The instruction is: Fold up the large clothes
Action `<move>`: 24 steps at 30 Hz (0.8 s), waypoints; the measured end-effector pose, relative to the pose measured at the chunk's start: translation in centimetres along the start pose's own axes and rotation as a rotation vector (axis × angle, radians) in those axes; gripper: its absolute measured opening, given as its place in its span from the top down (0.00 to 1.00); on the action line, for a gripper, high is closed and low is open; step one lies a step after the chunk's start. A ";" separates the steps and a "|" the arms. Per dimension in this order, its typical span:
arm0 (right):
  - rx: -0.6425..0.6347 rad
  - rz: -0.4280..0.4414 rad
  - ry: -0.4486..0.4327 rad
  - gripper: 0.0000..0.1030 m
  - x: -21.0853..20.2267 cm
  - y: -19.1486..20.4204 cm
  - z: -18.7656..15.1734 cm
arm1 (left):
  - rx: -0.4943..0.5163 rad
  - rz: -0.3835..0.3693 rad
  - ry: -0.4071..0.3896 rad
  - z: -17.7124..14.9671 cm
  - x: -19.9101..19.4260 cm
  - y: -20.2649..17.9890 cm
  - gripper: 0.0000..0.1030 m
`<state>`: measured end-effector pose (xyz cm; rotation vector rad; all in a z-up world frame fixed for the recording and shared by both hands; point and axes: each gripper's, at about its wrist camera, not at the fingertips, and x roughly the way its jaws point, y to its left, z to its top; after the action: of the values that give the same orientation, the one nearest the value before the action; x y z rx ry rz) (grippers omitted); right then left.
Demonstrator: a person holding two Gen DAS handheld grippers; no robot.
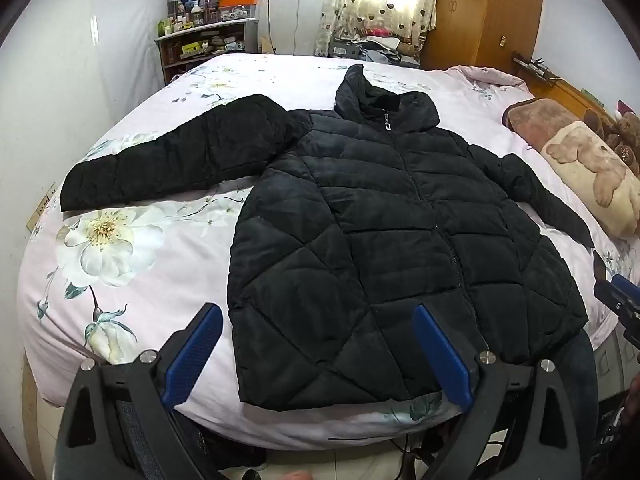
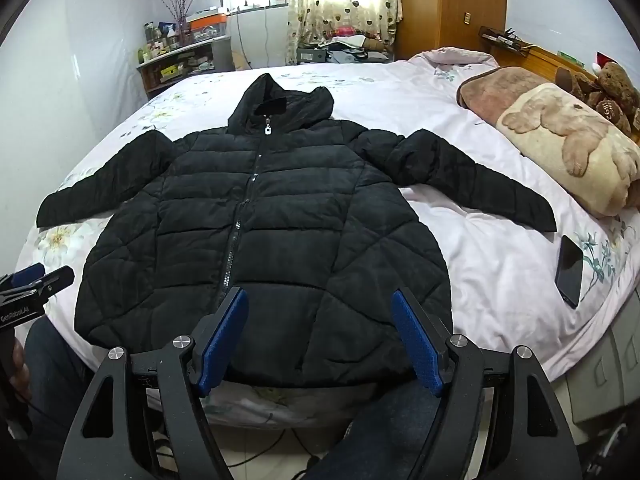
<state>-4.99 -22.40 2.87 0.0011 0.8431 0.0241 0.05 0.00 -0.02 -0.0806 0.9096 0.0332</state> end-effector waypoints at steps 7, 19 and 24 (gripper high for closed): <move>-0.003 0.004 -0.005 0.28 0.0 0.2 -0.1 | 0.004 0.002 -0.016 -0.3 -0.4 -0.3 0.06; -0.005 0.003 0.002 0.28 0.1 0.4 -0.3 | 0.004 -0.001 -0.009 0.0 -0.7 -0.2 0.06; -0.005 0.003 0.004 0.28 0.1 0.3 -0.2 | 0.006 -0.002 -0.008 -0.1 -0.5 -0.5 0.06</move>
<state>-5.12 -22.14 2.65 -0.0023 0.8469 0.0293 -0.30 -0.45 0.39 -0.0760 0.9014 0.0291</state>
